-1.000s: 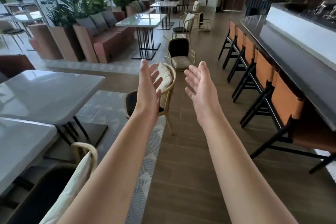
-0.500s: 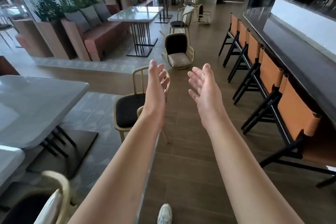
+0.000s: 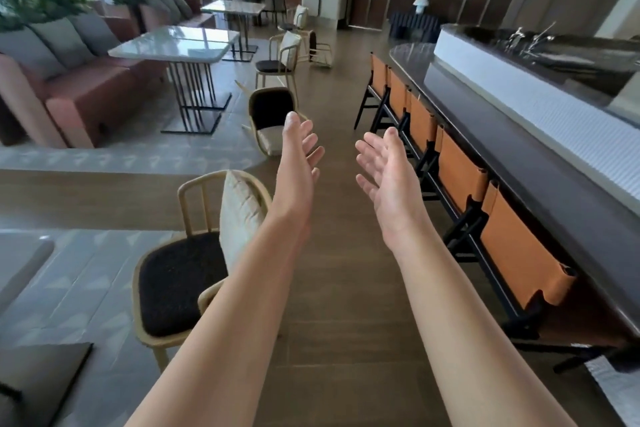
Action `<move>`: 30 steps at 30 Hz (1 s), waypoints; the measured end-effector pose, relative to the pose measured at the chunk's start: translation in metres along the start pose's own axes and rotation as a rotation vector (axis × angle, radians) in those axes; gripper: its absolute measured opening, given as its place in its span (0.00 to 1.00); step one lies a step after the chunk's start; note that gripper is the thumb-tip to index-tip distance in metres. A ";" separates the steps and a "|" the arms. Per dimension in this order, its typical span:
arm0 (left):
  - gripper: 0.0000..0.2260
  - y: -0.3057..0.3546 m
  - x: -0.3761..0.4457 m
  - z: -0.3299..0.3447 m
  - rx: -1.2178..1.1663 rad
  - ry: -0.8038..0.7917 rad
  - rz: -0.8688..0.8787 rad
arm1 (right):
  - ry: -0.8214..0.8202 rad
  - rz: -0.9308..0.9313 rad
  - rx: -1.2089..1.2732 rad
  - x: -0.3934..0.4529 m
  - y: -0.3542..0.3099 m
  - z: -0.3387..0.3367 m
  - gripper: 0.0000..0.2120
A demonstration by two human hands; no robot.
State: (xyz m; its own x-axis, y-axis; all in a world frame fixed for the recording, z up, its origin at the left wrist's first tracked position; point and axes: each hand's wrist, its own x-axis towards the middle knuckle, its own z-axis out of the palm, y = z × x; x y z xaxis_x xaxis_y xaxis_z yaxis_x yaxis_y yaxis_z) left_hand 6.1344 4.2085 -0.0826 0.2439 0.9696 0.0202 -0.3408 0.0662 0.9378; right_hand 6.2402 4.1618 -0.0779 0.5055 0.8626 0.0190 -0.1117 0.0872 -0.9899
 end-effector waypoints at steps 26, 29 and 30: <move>0.27 -0.060 0.411 0.097 0.063 0.124 0.003 | -0.143 0.105 0.098 0.443 0.027 0.011 0.26; 0.27 -0.064 0.454 0.105 0.047 0.137 -0.015 | -0.176 0.123 0.103 0.482 0.030 0.020 0.26; 0.27 -0.065 0.470 0.109 0.039 0.142 -0.022 | -0.185 0.127 0.104 0.497 0.032 0.023 0.25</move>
State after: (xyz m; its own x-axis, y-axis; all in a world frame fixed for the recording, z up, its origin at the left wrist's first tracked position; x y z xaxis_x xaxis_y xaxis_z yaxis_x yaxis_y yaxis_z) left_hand 6.3705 4.6344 -0.0966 0.1188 0.9918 -0.0476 -0.3005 0.0816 0.9503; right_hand 6.4683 4.6042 -0.0968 0.3177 0.9456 -0.0698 -0.2563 0.0147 -0.9665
